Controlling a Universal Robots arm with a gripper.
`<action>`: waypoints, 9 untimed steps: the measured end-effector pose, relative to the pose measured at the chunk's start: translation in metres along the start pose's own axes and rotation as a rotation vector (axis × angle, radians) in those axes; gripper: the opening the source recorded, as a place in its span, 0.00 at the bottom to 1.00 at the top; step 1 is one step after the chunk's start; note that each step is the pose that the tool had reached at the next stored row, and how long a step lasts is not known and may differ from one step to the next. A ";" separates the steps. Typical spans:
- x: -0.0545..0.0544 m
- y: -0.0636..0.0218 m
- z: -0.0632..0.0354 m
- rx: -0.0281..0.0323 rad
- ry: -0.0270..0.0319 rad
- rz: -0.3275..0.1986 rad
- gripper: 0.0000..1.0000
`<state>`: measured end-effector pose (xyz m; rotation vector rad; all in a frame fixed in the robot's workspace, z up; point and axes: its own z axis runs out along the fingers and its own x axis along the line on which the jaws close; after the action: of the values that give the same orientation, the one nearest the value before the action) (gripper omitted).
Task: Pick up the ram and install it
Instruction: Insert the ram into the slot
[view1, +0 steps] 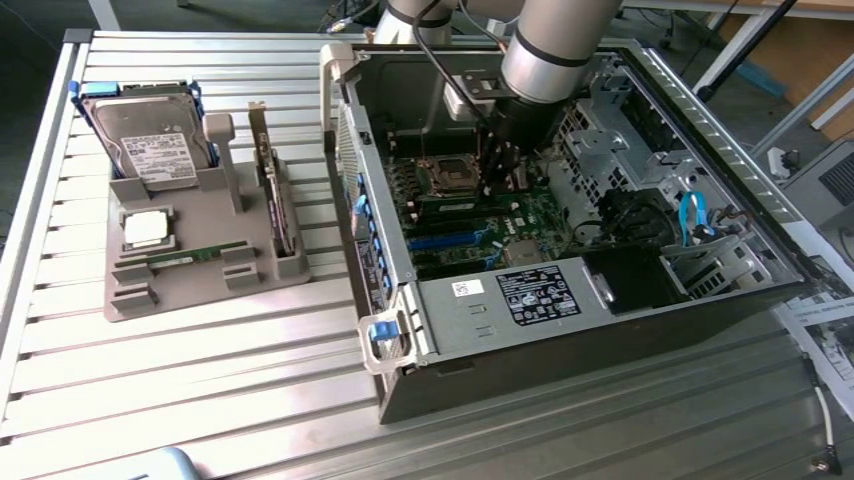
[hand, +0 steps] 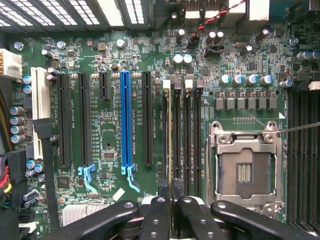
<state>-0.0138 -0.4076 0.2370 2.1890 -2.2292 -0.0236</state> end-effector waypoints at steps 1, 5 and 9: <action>0.000 0.0000 0.0000 -0.0001 0.0001 0.000 0.12; 0.000 0.0000 -0.0003 0.0001 -0.0004 0.000 0.12; 0.000 0.0002 -0.0065 0.0000 0.0001 0.000 0.12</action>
<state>-0.0138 -0.4076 0.2435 2.1889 -2.2293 -0.0235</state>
